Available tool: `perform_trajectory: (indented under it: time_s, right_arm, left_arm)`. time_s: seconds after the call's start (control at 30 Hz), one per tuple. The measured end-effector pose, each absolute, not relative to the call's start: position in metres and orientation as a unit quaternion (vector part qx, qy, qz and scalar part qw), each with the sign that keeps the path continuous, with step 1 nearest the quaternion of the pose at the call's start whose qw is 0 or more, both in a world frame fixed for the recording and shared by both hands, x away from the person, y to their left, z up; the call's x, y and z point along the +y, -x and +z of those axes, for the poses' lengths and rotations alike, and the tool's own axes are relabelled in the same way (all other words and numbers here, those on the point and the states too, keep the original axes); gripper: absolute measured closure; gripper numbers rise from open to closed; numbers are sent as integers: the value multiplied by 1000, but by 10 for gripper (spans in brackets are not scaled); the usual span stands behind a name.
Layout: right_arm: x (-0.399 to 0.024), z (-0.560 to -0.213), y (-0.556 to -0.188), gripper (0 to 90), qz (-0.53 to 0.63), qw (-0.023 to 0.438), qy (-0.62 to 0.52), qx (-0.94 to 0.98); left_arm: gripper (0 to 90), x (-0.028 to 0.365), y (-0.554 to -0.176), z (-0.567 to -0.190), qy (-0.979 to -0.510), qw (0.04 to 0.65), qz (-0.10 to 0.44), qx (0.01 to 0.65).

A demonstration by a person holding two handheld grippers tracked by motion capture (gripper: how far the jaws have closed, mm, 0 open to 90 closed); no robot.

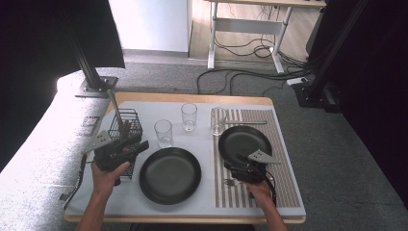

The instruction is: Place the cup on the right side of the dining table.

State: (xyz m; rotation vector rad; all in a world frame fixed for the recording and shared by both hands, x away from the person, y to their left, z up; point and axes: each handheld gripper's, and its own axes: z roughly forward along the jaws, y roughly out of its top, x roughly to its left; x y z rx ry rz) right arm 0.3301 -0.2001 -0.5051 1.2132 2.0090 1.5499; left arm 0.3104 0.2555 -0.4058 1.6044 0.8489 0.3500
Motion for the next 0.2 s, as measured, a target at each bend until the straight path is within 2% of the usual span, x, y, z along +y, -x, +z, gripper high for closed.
perform_trajectory:
  time_s: [0.2]
  right_arm:
    - [-200, -505, -330, 299, 545, 167, -426, 703]
  left_arm:
    - [505, 256, -310, -406, -693, 602, 152, 366]
